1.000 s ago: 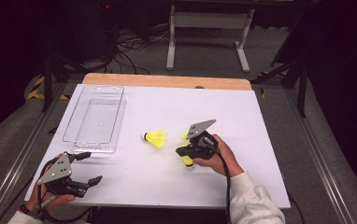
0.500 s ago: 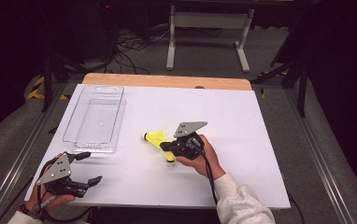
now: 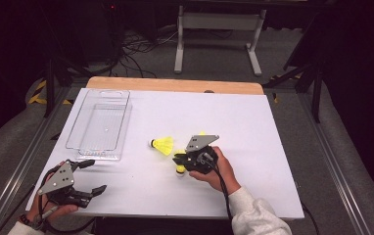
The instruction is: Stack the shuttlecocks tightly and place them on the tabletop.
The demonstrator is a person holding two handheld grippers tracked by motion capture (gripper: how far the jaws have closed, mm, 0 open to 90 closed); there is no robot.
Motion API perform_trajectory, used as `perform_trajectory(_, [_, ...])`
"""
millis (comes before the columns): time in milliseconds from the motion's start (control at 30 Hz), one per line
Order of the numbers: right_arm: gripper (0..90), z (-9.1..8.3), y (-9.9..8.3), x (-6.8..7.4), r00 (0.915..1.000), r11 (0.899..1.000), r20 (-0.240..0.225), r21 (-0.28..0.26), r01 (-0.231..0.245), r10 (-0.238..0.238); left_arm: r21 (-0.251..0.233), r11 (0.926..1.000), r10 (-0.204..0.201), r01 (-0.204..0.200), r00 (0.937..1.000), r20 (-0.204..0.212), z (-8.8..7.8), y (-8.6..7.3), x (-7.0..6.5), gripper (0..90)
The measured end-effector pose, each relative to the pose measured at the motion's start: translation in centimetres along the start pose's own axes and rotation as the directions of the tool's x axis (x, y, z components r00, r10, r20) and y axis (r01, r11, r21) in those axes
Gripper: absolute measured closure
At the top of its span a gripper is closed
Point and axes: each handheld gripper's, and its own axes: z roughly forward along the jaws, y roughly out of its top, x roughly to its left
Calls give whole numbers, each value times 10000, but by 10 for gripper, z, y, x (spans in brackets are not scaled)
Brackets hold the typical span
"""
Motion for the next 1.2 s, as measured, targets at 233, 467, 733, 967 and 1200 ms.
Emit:
perform_trajectory(233, [749,-12,-16,1,9997,9980,133,595,-199,192,23,10000,13,-13,10000,14,0,0,0,117])
perform_trajectory(467, [672,-13,-38,5,9996,9890,78,1453,-292,284,26,10000,11,-11,10000,1,1,0,-1,117])
perform_trajectory(733, [623,-14,-52,11,9989,9836,239,1748,-433,398,87,9999,56,-56,10000,25,1,1,-1,118])
perform_trajectory(967, [632,-16,-62,14,9964,9807,544,1810,-733,644,112,9999,89,-89,10000,42,1,0,-1,119])
perform_trajectory(1200, [749,-21,-65,17,9963,9843,783,1696,-482,353,80,9999,90,-90,10000,39,1,1,-1,118])
